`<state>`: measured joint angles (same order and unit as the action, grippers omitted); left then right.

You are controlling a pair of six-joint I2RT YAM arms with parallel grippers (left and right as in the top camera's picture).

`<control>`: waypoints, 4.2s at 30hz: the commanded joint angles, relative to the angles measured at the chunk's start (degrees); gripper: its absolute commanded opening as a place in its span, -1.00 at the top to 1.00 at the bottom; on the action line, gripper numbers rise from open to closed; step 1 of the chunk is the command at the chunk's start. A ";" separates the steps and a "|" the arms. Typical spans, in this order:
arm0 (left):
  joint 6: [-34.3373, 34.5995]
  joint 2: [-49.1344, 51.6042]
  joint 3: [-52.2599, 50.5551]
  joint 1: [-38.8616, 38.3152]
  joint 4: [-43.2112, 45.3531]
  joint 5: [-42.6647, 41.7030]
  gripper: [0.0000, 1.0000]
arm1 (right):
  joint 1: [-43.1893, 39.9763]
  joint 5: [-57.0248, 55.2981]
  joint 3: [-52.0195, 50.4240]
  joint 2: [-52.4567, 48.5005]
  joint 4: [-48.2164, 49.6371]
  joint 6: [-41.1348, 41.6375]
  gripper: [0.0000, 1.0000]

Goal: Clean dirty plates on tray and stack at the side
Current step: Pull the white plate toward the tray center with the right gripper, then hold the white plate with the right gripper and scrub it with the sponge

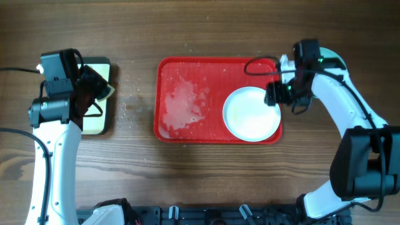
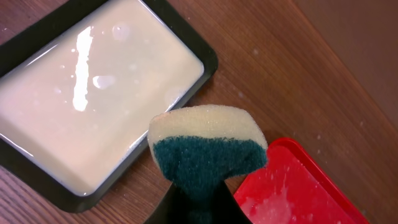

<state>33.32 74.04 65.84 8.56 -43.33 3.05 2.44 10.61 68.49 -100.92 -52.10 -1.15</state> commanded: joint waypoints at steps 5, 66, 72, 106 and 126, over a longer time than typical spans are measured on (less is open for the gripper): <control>-0.74 0.02 -0.22 0.35 0.20 -0.48 0.82 | 0.02 -1.09 -2.73 0.00 1.92 3.80 0.09; 0.15 32.70 -0.22 -36.52 19.15 -21.77 0.92 | 13.90 3.76 -10.60 -4.74 30.80 24.06 0.91; 0.11 37.88 -0.22 -36.94 26.80 -17.09 0.92 | 13.90 3.76 -10.60 -4.74 29.31 23.63 0.91; -7.63 36.30 -0.31 -38.34 19.37 6.73 0.92 | 13.88 1.38 -10.60 -4.74 25.68 22.01 0.91; -5.68 5.09 -0.61 -11.32 9.60 4.59 0.92 | 18.86 -14.56 9.29 3.26 9.97 3.45 0.91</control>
<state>26.96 79.05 66.17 -14.61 -32.77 18.85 17.63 8.36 71.83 -101.58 -40.49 6.31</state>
